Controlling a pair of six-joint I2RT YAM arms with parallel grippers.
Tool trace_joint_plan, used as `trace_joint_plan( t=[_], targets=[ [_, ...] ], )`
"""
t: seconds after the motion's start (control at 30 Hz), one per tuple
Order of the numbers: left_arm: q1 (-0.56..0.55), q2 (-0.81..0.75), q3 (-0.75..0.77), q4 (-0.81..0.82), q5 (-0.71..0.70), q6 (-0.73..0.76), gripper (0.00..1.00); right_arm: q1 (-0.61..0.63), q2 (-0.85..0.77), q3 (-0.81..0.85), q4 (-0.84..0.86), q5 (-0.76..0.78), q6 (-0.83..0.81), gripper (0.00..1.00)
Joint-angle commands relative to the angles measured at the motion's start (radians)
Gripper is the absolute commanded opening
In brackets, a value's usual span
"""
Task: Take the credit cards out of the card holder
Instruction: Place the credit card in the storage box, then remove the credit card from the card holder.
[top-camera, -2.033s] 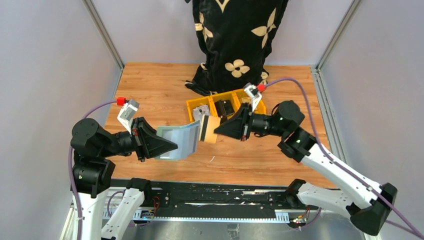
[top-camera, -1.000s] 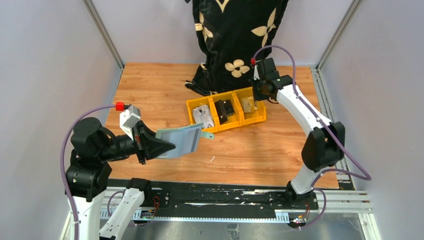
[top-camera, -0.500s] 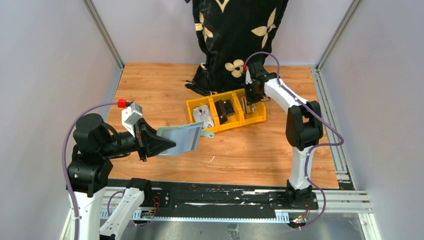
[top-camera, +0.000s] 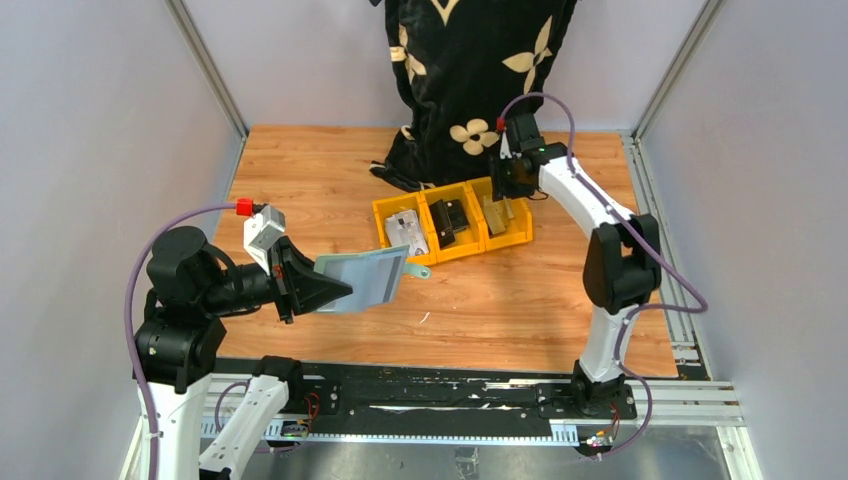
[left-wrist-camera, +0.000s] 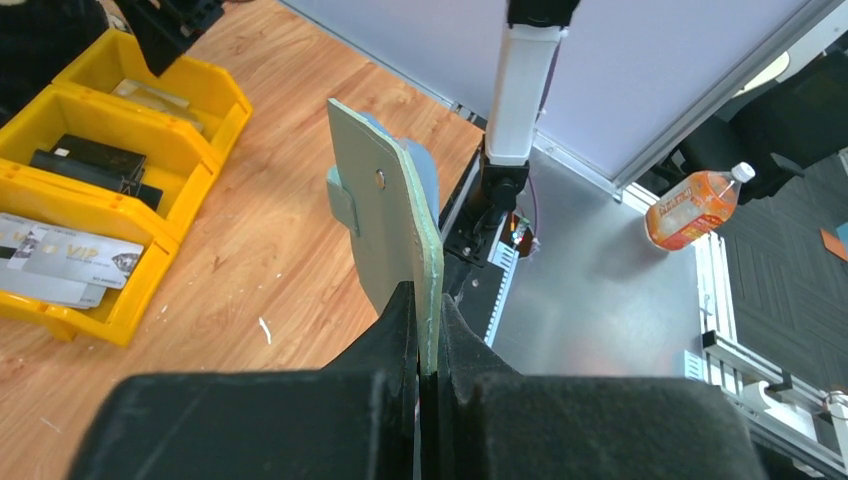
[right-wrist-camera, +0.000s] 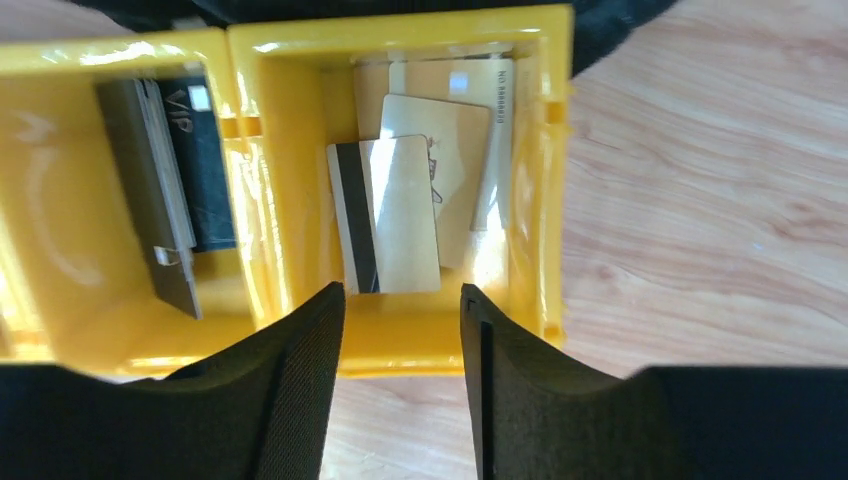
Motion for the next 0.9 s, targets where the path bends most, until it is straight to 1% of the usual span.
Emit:
trace_joint_plan(
  t=[0.0,0.03,0.07,0.1,0.13,0.17,0.2,0.23,0.3,0.33,0.37,0.43,0.6,0.7,0.87],
  targets=[
    [-0.002,0.000,0.025,0.001,0.023,0.007,0.00,0.009,-0.191,-0.013,0.016,0.072,0.018,0.55],
    [-0.002,0.000,0.026,0.001,0.025,0.006,0.00,0.017,-0.247,-0.018,0.020,0.044,0.018,0.61],
    [-0.002,-0.002,0.028,0.001,0.026,0.003,0.00,0.024,-0.297,-0.030,0.028,-0.013,0.023,0.64],
    [-0.002,-0.001,0.031,0.001,0.026,0.001,0.00,0.026,-0.351,-0.046,0.048,-0.096,0.038,0.69],
    [-0.002,0.000,0.033,0.001,0.028,0.000,0.00,0.027,-0.407,-0.088,0.105,-0.257,0.066,0.73],
    [-0.002,0.000,0.034,0.001,0.030,-0.001,0.00,0.028,-0.467,-0.129,0.163,-0.340,0.100,0.74],
    [-0.002,0.000,0.035,0.001,0.036,-0.002,0.00,0.031,-0.540,-0.178,0.253,-0.522,0.145,0.74],
    [-0.002,0.000,0.036,0.001,0.043,-0.005,0.00,0.038,-0.601,-0.237,0.362,-0.645,0.195,0.75],
    [-0.002,-0.002,0.038,0.001,0.062,-0.011,0.00,0.078,-0.707,-0.346,0.564,-0.782,0.315,0.75],
    [-0.002,-0.002,0.038,0.001,0.078,-0.016,0.00,0.115,-0.752,-0.382,0.622,-0.821,0.347,0.76],
    [-0.002,-0.002,0.041,0.002,0.094,-0.023,0.00,0.155,-0.785,-0.404,0.662,-0.848,0.366,0.78],
    [-0.002,-0.001,0.047,0.003,0.132,-0.032,0.00,0.243,-0.834,-0.436,0.678,-0.864,0.375,0.79],
    [-0.002,0.016,0.074,0.001,0.197,-0.062,0.00,0.428,-0.907,-0.532,0.720,-0.812,0.380,0.80],
    [-0.002,0.021,0.103,0.001,0.211,-0.078,0.00,0.495,-0.928,-0.599,0.814,-0.812,0.421,0.80],
    [-0.002,0.020,0.136,0.001,0.213,-0.096,0.00,0.576,-0.931,-0.657,0.921,-0.831,0.446,0.81]
  ],
)
